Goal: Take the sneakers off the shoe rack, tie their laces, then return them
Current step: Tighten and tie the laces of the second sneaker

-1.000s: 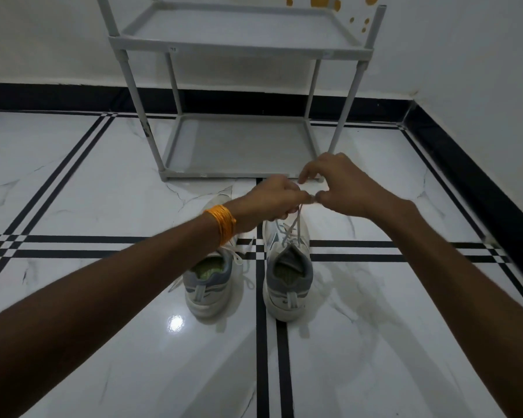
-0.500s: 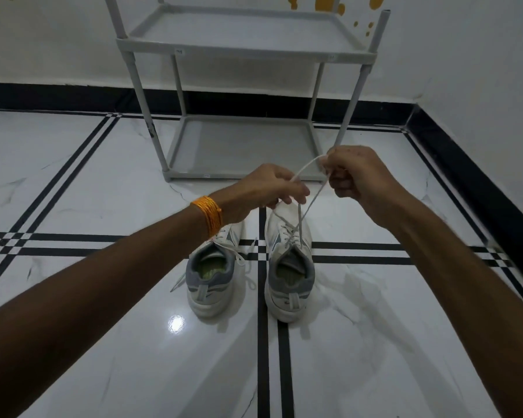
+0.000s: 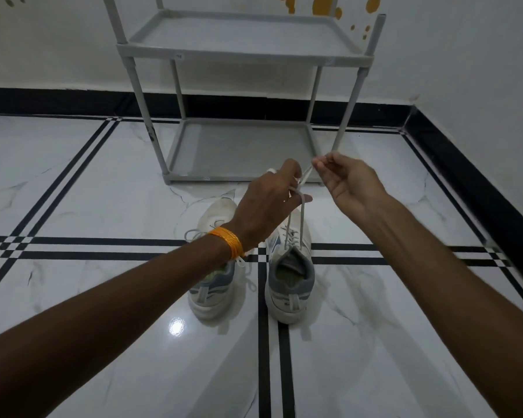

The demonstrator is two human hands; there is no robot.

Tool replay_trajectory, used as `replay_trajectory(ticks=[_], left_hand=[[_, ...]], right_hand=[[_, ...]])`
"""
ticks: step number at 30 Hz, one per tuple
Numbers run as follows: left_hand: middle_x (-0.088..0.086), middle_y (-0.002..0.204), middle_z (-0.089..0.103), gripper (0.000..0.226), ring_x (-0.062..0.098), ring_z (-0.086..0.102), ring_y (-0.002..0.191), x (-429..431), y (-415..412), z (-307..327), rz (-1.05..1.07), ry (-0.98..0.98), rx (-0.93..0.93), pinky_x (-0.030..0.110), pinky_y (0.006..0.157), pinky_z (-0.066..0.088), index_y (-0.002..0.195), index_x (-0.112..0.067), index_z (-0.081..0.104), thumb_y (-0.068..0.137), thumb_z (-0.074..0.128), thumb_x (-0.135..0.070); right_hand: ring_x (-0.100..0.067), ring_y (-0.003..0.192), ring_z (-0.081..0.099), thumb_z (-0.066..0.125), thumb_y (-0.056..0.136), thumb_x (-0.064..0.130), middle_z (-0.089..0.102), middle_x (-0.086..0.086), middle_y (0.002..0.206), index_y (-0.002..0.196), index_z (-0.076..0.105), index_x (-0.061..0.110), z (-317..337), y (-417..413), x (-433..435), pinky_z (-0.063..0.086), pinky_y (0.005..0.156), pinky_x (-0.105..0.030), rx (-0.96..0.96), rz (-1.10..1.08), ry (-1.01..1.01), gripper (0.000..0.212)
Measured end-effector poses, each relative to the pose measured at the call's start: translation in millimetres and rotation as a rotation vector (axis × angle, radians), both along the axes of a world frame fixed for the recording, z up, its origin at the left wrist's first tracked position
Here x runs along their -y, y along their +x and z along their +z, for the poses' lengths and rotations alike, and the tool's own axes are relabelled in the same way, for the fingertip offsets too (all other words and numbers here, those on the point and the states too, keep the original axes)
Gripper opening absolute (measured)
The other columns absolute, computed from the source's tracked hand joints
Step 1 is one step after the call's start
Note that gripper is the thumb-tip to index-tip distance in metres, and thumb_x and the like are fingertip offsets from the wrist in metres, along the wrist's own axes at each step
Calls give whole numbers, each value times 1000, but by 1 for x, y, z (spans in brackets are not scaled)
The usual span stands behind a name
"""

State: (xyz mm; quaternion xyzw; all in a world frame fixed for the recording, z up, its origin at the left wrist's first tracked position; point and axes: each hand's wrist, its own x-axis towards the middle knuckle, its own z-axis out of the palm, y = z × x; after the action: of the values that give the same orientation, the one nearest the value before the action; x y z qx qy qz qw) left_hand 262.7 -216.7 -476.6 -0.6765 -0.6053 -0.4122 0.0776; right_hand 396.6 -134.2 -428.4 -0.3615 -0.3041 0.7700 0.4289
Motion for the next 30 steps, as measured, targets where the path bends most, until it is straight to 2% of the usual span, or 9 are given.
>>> replay_trajectory(ticks=[3, 6, 9, 13, 17, 21, 23, 26, 30], left_hand=[[3, 68, 70, 21, 16, 61, 59, -1, -3, -5, -5, -21, -5, 27, 57, 49, 85, -9, 68, 85, 72, -29], [0, 66, 72, 18, 3, 60, 49, -3, -3, 6, -39, -420, 492, 16, 49, 47, 81, -5, 73, 84, 71, -22], [-5, 60, 64, 16, 4, 44, 44, -6, -8, 23, -116, -847, 927, 16, 42, 32, 77, -8, 69, 83, 65, -22], [-8, 51, 54, 20, 6, 36, 44, -9, -13, 25, -185, -896, 1101, 17, 39, 26, 71, -17, 59, 89, 55, -25], [-8, 48, 53, 19, 6, 40, 47, -9, -13, 18, -178, -825, 1196, 17, 42, 30, 76, -12, 60, 91, 52, -22], [3, 71, 72, 22, 7, 56, 56, -9, -20, 7, -23, -632, 839, 15, 49, 41, 88, -3, 74, 86, 64, -22], [2, 70, 73, 15, 7, 65, 60, -5, -29, -3, 24, -525, 568, 16, 55, 48, 84, -8, 76, 83, 71, -22], [1, 73, 74, 11, 13, 68, 66, 0, -51, -24, 118, -467, 223, 24, 65, 54, 83, -11, 77, 80, 75, -22], [13, 84, 73, 5, 26, 62, 76, 12, -86, -52, 254, -610, -114, 31, 72, 50, 84, -5, 74, 80, 71, -8]], right_hand=[[-30, 92, 69, 53, 92, -6, 61, -28, 122, 101, 58, -5, -25, -2, -2, 62, 73, -30, 64, 30, -180, 10], [-33, 99, 66, 59, 88, 1, 53, -27, 126, 119, 52, -3, -38, -2, 5, 61, 82, -36, 311, 169, -190, 32], [-30, 102, 65, 62, 88, 12, 59, -17, 117, 118, 57, 4, -34, 2, 16, 58, 70, -32, 664, 149, 137, 31], [-23, 84, 72, 63, 91, 28, 69, -9, 95, 106, 63, 7, -15, 7, 34, 56, 58, -26, 692, 248, 464, 26], [-18, 68, 72, 77, 81, 31, 73, -6, 82, 97, 64, 8, -11, 10, 37, 53, 56, -24, 828, 386, 579, 31], [-6, 63, 60, 76, 81, 28, 67, 4, 67, 78, 74, 10, -17, 21, 25, 43, 59, -19, 972, 241, 726, 19], [-12, 72, 64, 78, 79, 30, 71, 0, 74, 78, 75, 11, -24, 29, 15, 45, 64, -24, 1220, 156, 864, 19], [-20, 65, 61, 78, 79, 31, 65, -4, 69, 81, 72, 11, -37, 44, -1, 42, 60, -26, 1621, 101, 967, 21], [-19, 61, 54, 78, 76, 18, 50, 0, 63, 86, 67, 8, -52, 67, -11, 34, 51, -22, 2087, 309, 784, 18]])
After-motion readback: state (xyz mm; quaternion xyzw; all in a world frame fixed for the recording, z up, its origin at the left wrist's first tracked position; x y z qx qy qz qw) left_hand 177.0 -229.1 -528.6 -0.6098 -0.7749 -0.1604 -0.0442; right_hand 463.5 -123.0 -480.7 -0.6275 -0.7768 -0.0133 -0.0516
